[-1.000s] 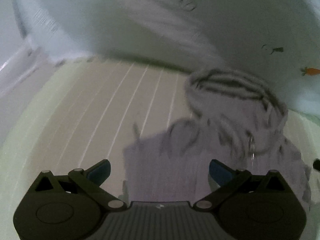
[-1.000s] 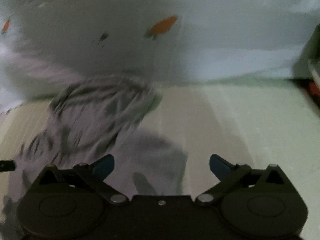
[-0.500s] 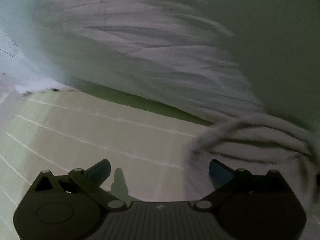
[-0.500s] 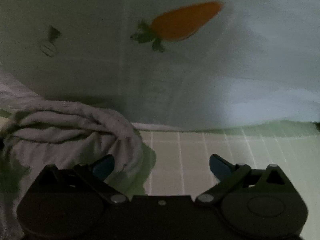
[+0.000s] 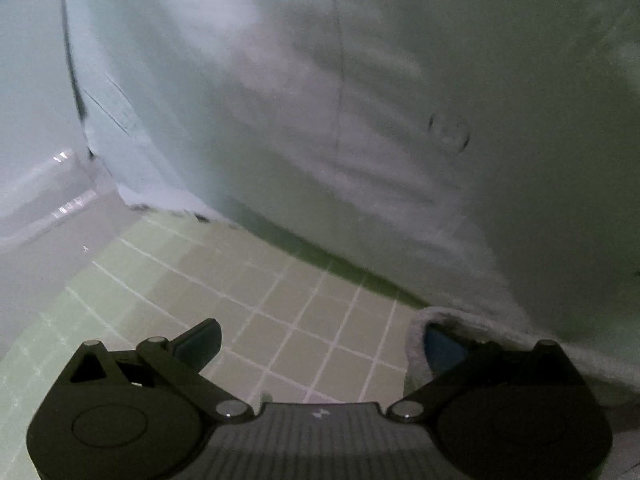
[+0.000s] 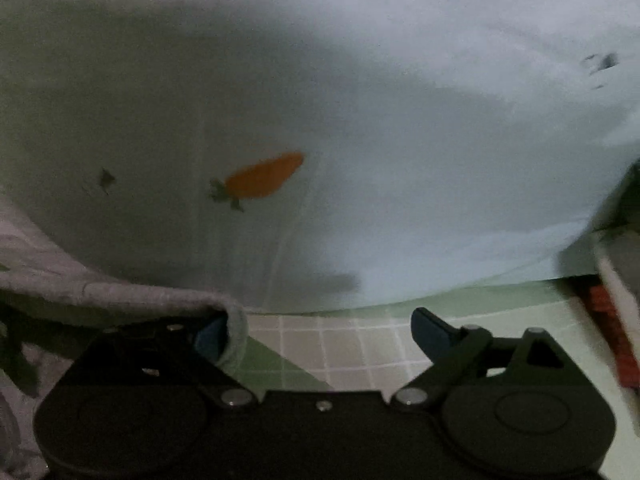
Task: Fold clothes
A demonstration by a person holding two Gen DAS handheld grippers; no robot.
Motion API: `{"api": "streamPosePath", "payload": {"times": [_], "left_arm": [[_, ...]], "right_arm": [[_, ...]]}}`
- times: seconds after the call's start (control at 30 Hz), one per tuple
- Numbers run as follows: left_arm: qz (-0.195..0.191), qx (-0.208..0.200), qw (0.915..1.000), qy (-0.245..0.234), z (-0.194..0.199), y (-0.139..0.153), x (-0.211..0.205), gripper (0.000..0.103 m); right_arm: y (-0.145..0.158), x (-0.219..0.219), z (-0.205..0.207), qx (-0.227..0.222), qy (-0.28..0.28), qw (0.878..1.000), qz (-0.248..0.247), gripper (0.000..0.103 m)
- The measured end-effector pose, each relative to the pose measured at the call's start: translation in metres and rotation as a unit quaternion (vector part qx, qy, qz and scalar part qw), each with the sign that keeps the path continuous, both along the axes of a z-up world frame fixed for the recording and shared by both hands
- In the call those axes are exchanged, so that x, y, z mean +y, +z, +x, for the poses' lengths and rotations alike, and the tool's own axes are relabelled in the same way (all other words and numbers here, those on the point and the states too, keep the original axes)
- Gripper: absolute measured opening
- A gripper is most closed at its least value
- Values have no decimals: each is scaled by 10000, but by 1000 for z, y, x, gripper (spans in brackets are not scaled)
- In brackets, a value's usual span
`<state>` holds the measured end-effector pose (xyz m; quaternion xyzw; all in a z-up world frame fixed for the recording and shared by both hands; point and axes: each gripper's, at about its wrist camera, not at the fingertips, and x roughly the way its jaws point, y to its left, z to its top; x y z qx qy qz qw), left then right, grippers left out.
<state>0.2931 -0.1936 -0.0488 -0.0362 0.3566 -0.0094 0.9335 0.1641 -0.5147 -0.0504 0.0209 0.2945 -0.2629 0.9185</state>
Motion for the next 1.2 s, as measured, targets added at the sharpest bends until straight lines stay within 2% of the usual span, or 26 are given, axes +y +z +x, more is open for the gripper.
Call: {"api": "streamPosePath", "payload": {"times": [0.1,0.23,0.37,0.53,0.73,0.9,1.03,1.2], "left_arm": [[23,-278,9996,10,-31,20,11,103],[85,-447,9990,-41,-65,38,22,103],[41,-433,9990,-89,-94,42,33,103],[162,-409,9989,-166,-133,44,47,103],[238,-4,9996,-147,-168,25,61,103],[243,571,9981,-56,-178,-2,66,103],[249,948,9952,-27,-177,-19,66,103],[331,1231,9918,-77,-173,-31,63,103]], "right_arm": [[18,11,-29,-259,-82,9996,-57,95],[32,27,-60,-401,-36,9987,-326,95],[39,38,-88,-492,-25,9985,-250,95],[44,49,-129,-507,-42,9986,-164,95],[30,62,-166,-309,-36,9995,-66,95],[9,69,-183,40,28,10000,-1,95],[-7,72,-185,338,68,9994,41,95],[-25,70,-177,708,25,9973,177,95]]}}
